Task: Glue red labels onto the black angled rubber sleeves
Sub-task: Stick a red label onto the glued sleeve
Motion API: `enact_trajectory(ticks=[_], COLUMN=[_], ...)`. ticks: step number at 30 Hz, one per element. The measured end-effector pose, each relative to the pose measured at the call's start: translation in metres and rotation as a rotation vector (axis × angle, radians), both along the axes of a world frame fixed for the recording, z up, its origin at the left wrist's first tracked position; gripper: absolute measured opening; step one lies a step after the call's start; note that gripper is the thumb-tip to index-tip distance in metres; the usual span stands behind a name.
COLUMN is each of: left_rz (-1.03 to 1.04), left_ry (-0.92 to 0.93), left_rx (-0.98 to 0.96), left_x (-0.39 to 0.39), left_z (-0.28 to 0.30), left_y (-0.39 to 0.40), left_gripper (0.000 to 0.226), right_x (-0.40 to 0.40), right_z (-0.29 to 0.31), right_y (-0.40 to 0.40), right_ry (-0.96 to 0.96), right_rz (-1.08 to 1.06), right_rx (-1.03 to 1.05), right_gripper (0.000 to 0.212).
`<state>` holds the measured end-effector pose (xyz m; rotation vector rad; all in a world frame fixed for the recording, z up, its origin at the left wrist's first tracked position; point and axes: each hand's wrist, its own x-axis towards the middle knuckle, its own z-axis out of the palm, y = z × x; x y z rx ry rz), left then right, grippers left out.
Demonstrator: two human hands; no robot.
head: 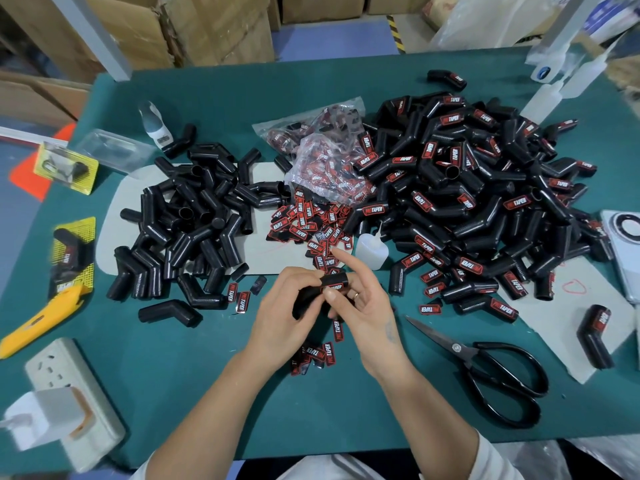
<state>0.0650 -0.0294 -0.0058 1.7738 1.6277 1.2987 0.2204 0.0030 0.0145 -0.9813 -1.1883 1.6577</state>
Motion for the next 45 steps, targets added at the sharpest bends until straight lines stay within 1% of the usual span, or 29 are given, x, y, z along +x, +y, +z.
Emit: enact_trajectory(ticks=[9,18,25,34,38,45], left_rz=[0.001,-0.040,-0.036,-0.040,-0.046,-0.058], left_ry=[-0.020,-0.061,-0.054,-0.058,-0.050,-0.054], left_rx=[0.037,0.051,0.042,0.005,0.031,0.069], left_x=[-0.0009,-0.0045,-0.0078,-0.0094,-0.0085,-0.0090], left_z=[0.0009,0.0043,0.0074,0.0077,0.0079,0.0050], left_y=[0.0001,0.0013,0.0016,0.0020,0.0020,0.0025], left_gripper=[0.017,0.015,0.029,0.012,0.012,0.018], right_x=[0.0042,0.0060,0.0065,0.0076,0.0050,0.0077], right_z=[-0.0053,-0.0070,-0.0079,-0.0071,-0.0061,-0.0019], right_y=[0.0035,0.0061,0.0071,0.0070,0.0056,0.0044], right_ry=[0.030,0.011,-0.013,-0.049,-0.053,-0.046], right_rz=[0.006,0.018,0.033,0.050,0.018,0.001], right_rx=[-0.013,0.033,0.070,0.109,0.067,0.089], right_gripper=[0.054,0.051,0.050,0.049,0.050,0.050])
